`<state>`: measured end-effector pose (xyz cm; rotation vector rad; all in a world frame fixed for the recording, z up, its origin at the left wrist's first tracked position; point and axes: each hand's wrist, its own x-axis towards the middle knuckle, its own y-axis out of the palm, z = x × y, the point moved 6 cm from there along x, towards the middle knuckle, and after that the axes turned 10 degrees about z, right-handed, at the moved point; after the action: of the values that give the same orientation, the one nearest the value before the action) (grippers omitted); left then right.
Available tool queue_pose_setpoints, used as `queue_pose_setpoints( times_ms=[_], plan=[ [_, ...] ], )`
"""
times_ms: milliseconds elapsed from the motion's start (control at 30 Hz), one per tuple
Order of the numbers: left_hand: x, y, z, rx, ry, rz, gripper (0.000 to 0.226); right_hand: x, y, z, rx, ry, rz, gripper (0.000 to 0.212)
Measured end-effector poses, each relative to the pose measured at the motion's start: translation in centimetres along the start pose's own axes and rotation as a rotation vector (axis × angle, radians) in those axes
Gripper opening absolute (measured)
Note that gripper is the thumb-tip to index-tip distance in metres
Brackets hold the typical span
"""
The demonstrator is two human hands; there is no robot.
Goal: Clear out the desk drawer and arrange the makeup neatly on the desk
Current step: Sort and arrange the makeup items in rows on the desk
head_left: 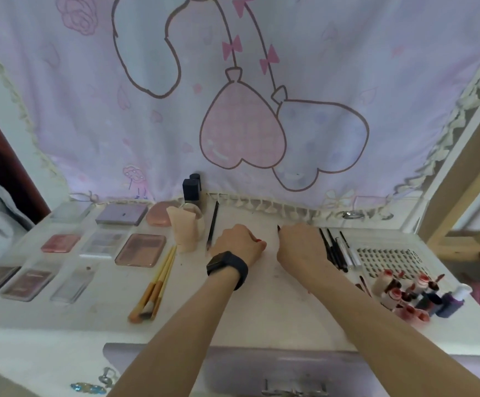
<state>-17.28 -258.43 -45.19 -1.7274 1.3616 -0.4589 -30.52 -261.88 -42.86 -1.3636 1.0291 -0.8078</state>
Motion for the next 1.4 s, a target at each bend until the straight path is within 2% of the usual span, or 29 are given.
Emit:
queue_pose_setpoints(
  times_ms=[100,167,267,333,433,533,800,900,1400],
  plan=[
    [0.5,0.2,-0.1,0.018,-0.010,0.006,0.030,-0.5,0.0,-0.7,0.031,-0.003,-0.032,0.011],
    [0.6,0.5,-0.3,0.024,0.003,0.012,0.031,-1.9,-0.1,-1.7,0.109,0.015,-0.089,0.021],
    [0.4,1.1,-0.8,0.017,0.026,0.021,0.034,-6.3,0.6,-2.9,0.270,0.016,-0.267,0.026],
    [0.2,1.5,-1.0,-0.006,0.051,0.021,0.032,-9.9,2.3,-2.7,0.358,-0.022,-0.369,0.024],
    [-0.2,1.9,-1.5,-0.026,0.086,0.023,0.026,-13.6,5.5,-0.9,0.332,-0.124,-0.461,0.030],
    [-0.7,2.4,-2.0,-0.046,0.115,0.028,0.026,-14.6,7.3,-0.2,0.371,-0.248,-0.549,0.023],
    [-0.3,3.0,-2.2,-0.114,0.091,-0.047,0.030,-14.7,7.8,-0.1,0.392,-0.272,-0.558,0.023],
    [0.1,3.3,-2.6,-0.140,0.098,-0.033,0.017,-14.9,7.6,-0.3,0.408,-0.252,-0.567,0.023],
    [1.2,4.3,-3.6,-0.179,0.124,-0.005,0.021,-14.9,7.8,-0.2,0.425,-0.251,-0.581,0.023]
  ],
)
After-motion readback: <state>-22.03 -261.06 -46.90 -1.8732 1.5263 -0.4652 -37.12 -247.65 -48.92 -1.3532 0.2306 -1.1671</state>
